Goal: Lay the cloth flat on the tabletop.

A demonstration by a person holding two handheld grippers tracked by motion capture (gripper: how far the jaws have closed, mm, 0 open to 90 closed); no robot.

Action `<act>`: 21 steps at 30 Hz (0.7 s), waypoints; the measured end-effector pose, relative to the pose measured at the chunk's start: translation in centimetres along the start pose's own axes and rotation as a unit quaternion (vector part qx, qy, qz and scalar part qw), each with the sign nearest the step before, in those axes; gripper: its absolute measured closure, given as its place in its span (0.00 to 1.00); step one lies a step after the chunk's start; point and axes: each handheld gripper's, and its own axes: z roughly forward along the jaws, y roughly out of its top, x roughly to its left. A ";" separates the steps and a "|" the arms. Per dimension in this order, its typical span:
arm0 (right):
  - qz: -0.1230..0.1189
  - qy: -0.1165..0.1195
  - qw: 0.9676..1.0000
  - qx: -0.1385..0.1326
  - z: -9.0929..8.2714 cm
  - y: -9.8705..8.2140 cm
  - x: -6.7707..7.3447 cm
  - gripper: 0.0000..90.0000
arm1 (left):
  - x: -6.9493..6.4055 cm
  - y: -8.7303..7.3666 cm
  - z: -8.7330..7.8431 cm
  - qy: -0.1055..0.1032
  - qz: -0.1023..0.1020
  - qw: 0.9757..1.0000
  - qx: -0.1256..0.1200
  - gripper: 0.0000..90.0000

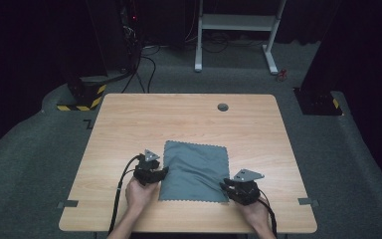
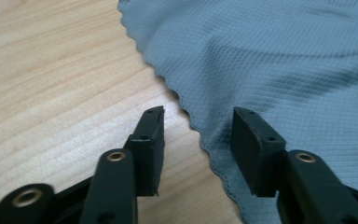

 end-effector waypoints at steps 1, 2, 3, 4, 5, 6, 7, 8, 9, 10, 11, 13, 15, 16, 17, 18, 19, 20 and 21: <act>-0.001 -0.001 1.000 0.007 0.2 0.0 0.0 0.79 | 0.0 0.0 -0.1 0.004 0.006 1.000 0.004 0.63; -0.003 -0.004 1.000 0.015 0.4 0.1 0.0 0.78 | -0.1 0.0 -0.1 0.011 0.022 1.000 0.005 0.67; -0.004 -0.008 1.000 0.023 0.6 0.1 -0.1 0.78 | -0.1 -0.1 -0.1 0.009 0.025 1.000 0.003 0.70; -0.003 -0.008 1.000 0.022 0.7 0.1 -0.1 0.79 | 0.1 -0.2 -0.2 0.010 0.030 1.000 0.001 0.72; -0.007 -0.010 1.000 0.027 0.7 0.3 -0.2 0.80 | 0.1 -0.2 -0.2 0.011 0.032 0.999 -0.001 0.74; -0.013 -0.013 0.999 0.032 0.8 0.4 -0.2 0.81 | 0.0 -0.3 -0.2 0.013 0.031 0.999 -0.002 0.74; -0.022 -0.018 0.999 0.036 0.8 0.5 -0.2 0.80 | 0.0 -0.2 -0.2 0.018 0.039 0.999 0.000 0.74; -0.028 -0.021 0.999 0.041 0.9 0.7 -0.2 0.80 | 0.0 -0.1 -0.2 0.024 0.045 0.999 0.001 0.73; -0.028 -0.022 0.998 0.046 0.9 0.9 -0.4 0.79 | 0.1 0.0 -0.2 0.028 0.046 0.999 0.003 0.72; -0.027 -0.026 0.998 0.048 0.9 1.0 -0.6 0.79 | 0.3 0.1 -0.1 0.031 0.044 0.999 0.007 0.71; -0.028 -0.034 0.998 0.051 1.0 1.1 -0.8 0.78 | 0.5 0.3 -0.1 0.033 0.034 0.999 0.011 0.68; -0.009 -0.031 0.998 0.047 0.9 1.3 -1.6 0.78 | 0.4 0.2 -0.2 0.031 0.034 0.999 0.013 0.64; 0.007 -0.033 0.999 0.036 0.6 1.6 -2.2 0.78 | -0.2 -0.4 -0.8 0.010 0.042 0.999 0.000 0.60; 0.022 -0.036 0.999 0.028 0.6 2.0 -2.8 0.78 | -0.4 -0.6 -1.0 0.007 0.043 0.999 -0.002 0.58; 0.030 -0.039 0.998 0.025 0.7 2.3 -3.2 0.78 | -0.6 -0.7 -1.1 0.007 0.044 0.999 -0.006 0.57; 0.054 -0.046 0.997 0.017 1.2 3.0 -4.2 0.78 | -0.6 -0.9 -1.4 0.004 0.043 0.999 -0.014 0.55; 0.054 -0.046 0.997 0.017 1.2 3.0 -4.2 0.78 | -0.6 -1.2 -1.5 0.002 0.039 0.999 -0.021 0.55; 0.062 -0.049 0.997 0.018 1.6 3.5 -4.7 0.77 | -0.6 -1.4 -1.4 0.001 0.035 0.999 -0.024 0.54; 0.066 -0.056 0.996 0.019 2.2 3.9 -5.1 0.77 | -0.5 -1.6 -1.1 0.003 0.033 0.999 -0.020 0.53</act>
